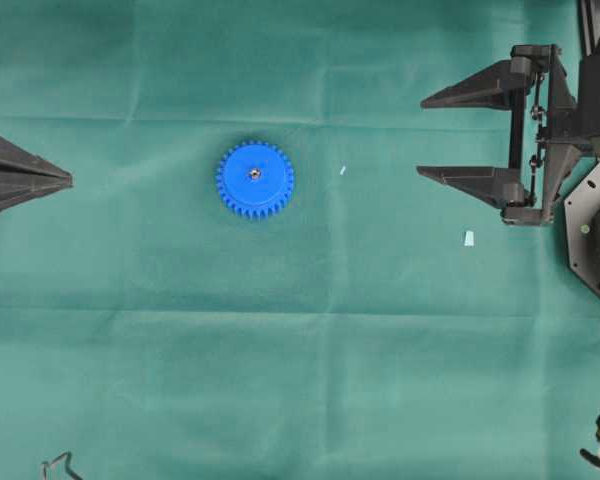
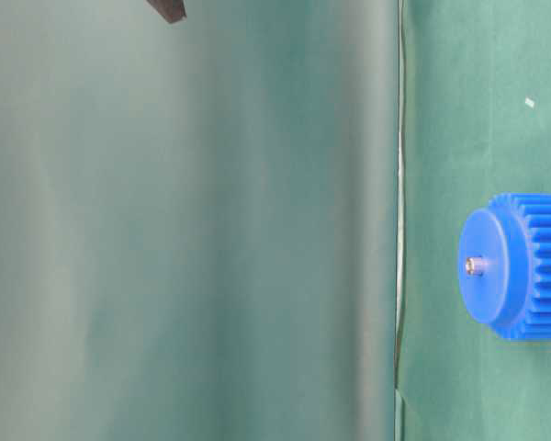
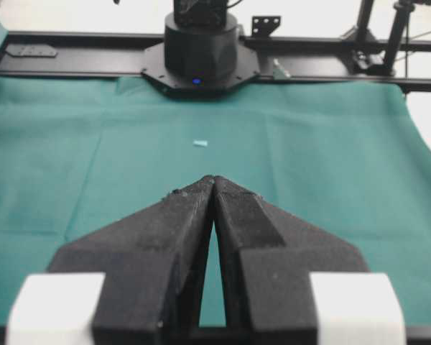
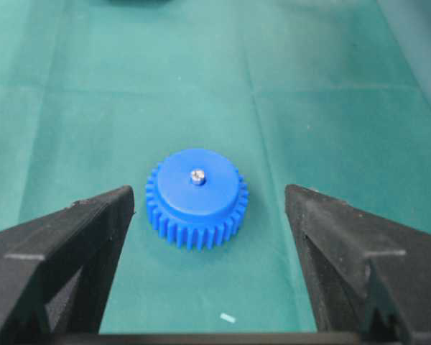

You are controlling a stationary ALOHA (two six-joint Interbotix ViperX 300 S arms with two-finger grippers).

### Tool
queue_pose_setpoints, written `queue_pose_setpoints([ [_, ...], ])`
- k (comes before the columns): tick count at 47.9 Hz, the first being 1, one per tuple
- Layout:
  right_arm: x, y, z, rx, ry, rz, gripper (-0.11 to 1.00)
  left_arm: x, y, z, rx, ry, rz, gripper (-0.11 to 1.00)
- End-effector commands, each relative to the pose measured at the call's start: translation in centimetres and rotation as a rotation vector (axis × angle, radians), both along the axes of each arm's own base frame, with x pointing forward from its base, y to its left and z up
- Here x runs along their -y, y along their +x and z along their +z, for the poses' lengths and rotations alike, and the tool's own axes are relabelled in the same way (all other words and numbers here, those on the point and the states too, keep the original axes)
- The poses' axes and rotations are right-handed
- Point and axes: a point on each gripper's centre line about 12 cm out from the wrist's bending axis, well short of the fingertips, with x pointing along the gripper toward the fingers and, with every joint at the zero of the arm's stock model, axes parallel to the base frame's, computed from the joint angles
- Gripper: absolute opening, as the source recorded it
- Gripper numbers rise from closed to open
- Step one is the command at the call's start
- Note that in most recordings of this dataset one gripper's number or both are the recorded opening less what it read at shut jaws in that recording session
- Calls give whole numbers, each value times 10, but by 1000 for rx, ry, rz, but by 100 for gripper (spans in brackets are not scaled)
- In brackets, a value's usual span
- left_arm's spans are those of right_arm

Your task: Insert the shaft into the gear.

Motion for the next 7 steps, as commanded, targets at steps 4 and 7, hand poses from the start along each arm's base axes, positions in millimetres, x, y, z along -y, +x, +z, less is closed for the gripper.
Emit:
queue_pose_setpoints([
  [4, 0, 2, 7, 25, 1, 0, 86, 0, 2, 10, 26, 2, -2, 2],
  [7, 0, 2, 7, 25, -1, 0, 86, 0, 2, 10, 26, 2, -2, 2],
])
